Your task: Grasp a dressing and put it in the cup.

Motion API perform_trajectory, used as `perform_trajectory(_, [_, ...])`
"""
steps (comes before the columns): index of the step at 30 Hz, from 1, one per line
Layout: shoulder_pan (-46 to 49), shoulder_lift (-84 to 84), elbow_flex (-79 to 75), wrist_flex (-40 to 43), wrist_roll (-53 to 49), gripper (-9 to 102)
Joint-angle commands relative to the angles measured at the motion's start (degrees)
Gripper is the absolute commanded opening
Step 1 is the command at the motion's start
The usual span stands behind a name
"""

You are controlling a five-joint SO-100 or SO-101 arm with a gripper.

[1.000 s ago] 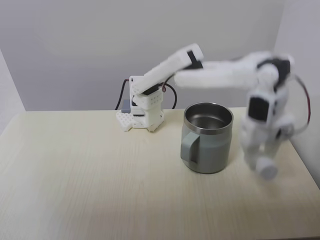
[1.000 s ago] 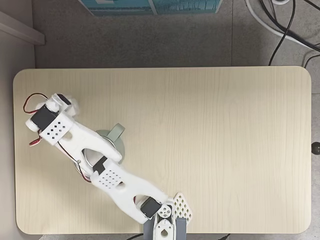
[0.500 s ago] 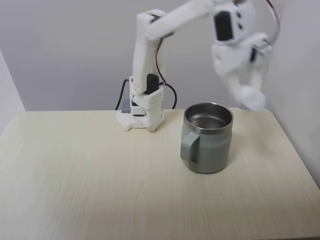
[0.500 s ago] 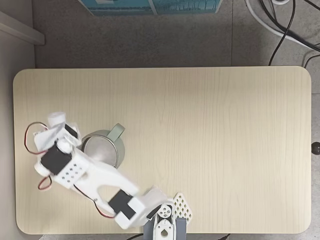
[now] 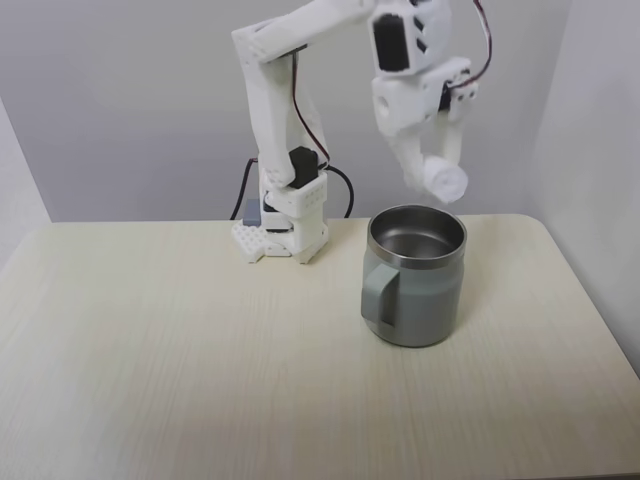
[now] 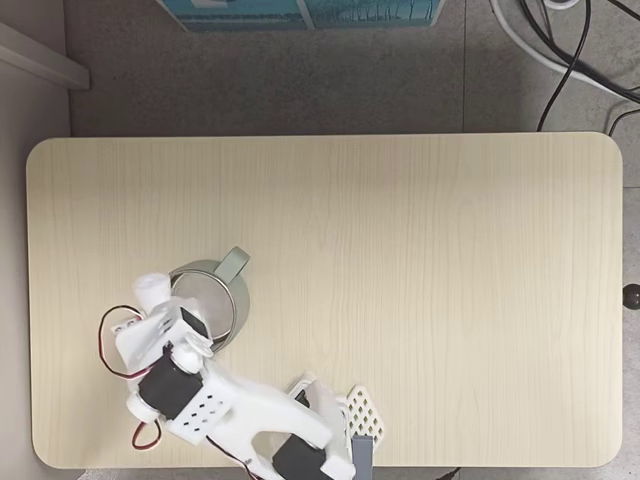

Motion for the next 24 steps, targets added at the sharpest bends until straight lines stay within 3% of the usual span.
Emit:
perform_trajectory(1, [0.6,-2.5,-2.9,2.3,-1.1,0])
perform_trajectory(7, [1.6,-5.1,-5.0,2.0,-2.0,1])
perform_trajectory(13, [1.8,-9.5,-6.9,1.7,-2.5,19])
perform_trajectory(24, [1.2,-8.6,-6.0,1.2,-0.5,19])
